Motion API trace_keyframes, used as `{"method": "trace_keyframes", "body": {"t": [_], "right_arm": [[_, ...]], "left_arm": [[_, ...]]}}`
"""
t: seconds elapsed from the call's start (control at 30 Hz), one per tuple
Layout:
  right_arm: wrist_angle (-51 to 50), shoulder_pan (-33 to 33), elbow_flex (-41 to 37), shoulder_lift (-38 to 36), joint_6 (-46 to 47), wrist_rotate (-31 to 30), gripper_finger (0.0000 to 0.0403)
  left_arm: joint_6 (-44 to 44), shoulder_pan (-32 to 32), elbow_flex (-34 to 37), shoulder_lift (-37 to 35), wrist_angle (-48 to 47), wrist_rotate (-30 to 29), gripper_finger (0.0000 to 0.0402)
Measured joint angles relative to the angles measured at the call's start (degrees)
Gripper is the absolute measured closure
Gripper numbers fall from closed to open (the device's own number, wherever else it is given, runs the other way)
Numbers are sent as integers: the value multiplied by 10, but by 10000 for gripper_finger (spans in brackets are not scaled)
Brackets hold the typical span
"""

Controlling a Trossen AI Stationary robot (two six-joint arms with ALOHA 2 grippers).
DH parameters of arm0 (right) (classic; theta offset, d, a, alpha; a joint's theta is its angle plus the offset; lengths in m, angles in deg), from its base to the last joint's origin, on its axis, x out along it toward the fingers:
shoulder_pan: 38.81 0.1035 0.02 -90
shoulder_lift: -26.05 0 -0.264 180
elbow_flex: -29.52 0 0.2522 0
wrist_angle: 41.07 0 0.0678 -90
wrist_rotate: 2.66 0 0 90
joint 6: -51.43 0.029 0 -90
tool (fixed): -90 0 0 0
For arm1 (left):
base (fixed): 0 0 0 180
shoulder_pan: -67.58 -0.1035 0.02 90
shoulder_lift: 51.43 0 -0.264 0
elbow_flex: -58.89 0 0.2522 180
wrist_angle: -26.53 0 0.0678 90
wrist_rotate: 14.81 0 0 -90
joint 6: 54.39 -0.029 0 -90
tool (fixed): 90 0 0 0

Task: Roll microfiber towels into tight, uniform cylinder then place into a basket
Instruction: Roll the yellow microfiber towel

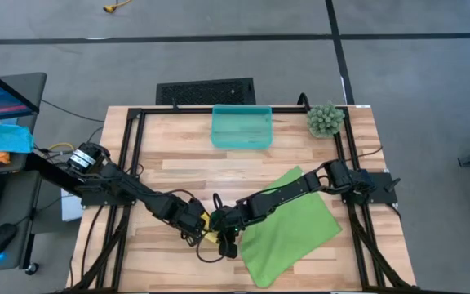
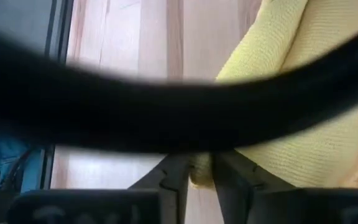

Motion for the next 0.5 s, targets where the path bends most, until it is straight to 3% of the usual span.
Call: {"method": "trace_keyframes", "body": {"t": [0.3,0.5], "right_arm": [[-39,-16,0,-21,-16,24,265],[-44,11,1,-62,-121,-8,270]], "left_arm": [[1,0,0,0,0,-5,388],[1,0,0,0,0,-6,388]]}}
